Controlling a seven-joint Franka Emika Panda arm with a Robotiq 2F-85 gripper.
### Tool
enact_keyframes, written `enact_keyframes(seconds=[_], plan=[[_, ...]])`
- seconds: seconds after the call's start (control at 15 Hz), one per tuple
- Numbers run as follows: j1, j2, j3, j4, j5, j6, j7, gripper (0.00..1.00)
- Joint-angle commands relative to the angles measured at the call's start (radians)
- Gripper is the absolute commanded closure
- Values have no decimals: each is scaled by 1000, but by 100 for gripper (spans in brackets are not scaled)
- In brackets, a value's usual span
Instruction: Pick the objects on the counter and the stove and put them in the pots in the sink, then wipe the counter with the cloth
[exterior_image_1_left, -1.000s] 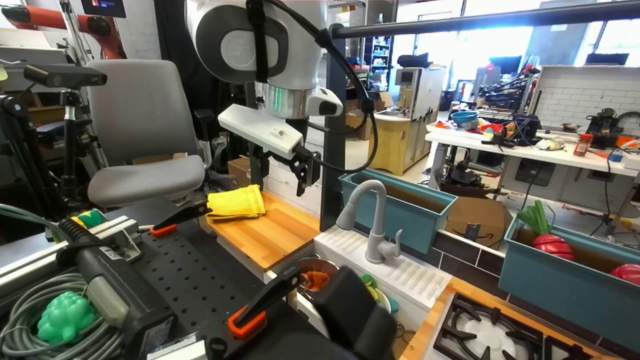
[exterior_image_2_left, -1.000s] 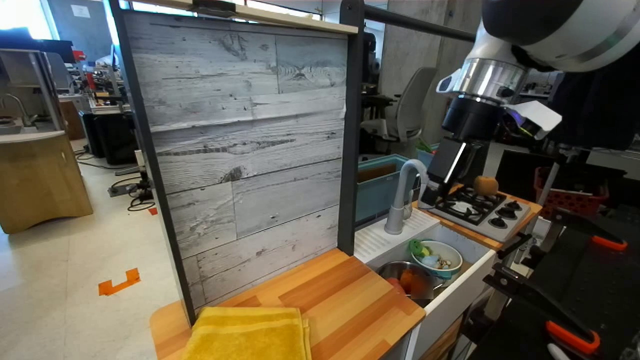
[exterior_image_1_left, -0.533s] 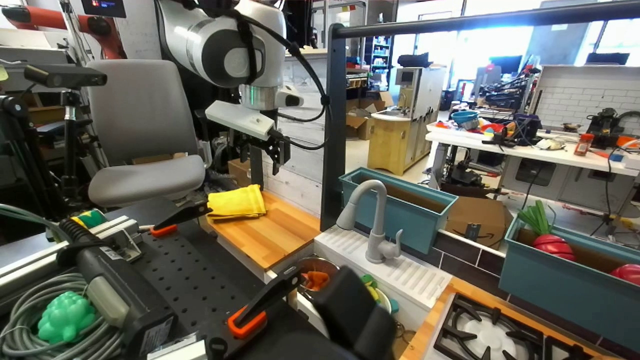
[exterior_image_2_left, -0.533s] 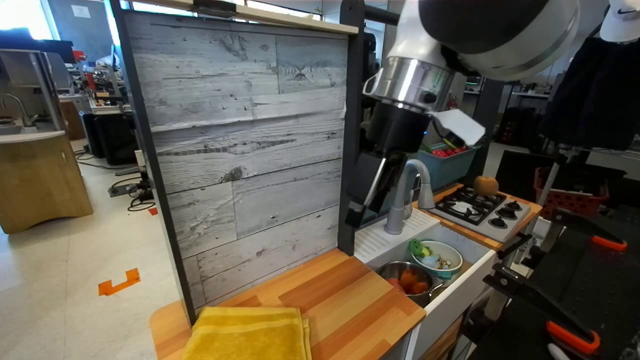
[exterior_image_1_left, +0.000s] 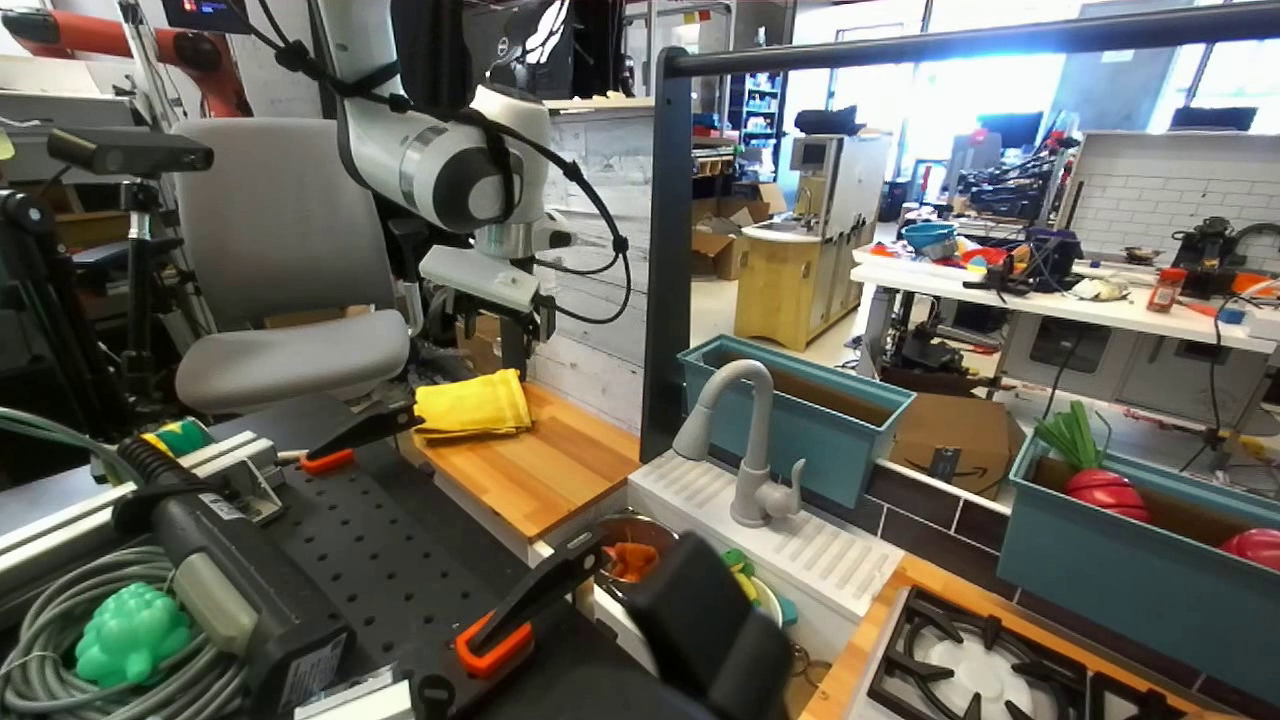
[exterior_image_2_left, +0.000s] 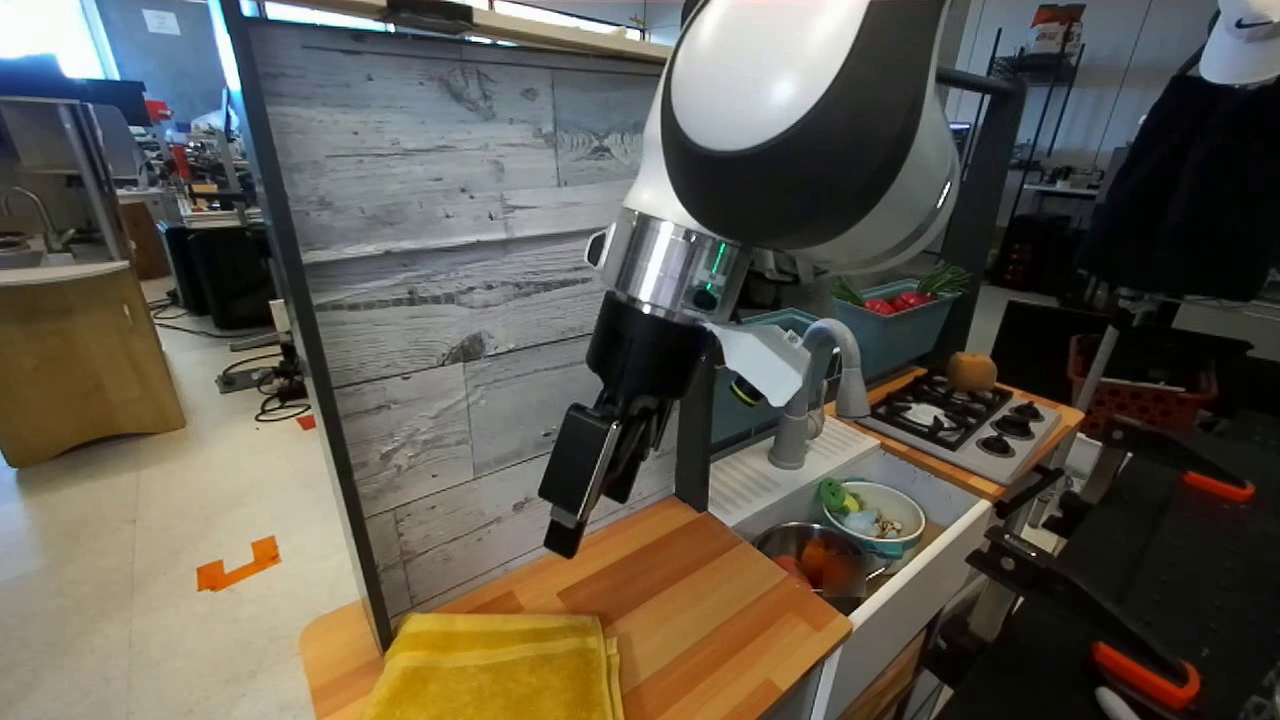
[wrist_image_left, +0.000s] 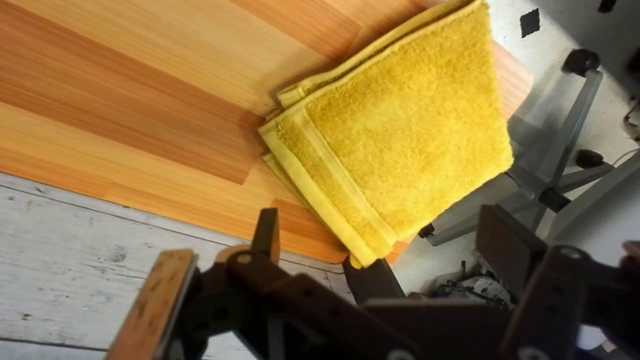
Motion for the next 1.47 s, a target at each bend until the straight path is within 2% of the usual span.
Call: enact_keyframes(seconds=[0.0,0.2,0.4,0.67,0.87,1.0,1.4], plan=[[-10,7,8,2,-27,-1,21,0],[-10,7,8,1,-27,-1,21,0],[15,30,9,47,-33,-18,28,0],[165,60,-93,136,-77,-25,128,0],[292,151,-200,255,-125,-43,221,0],[345,233,-250,346,-146,-83,266,0],[361,446,-210,577,-190,-158,210,0]])
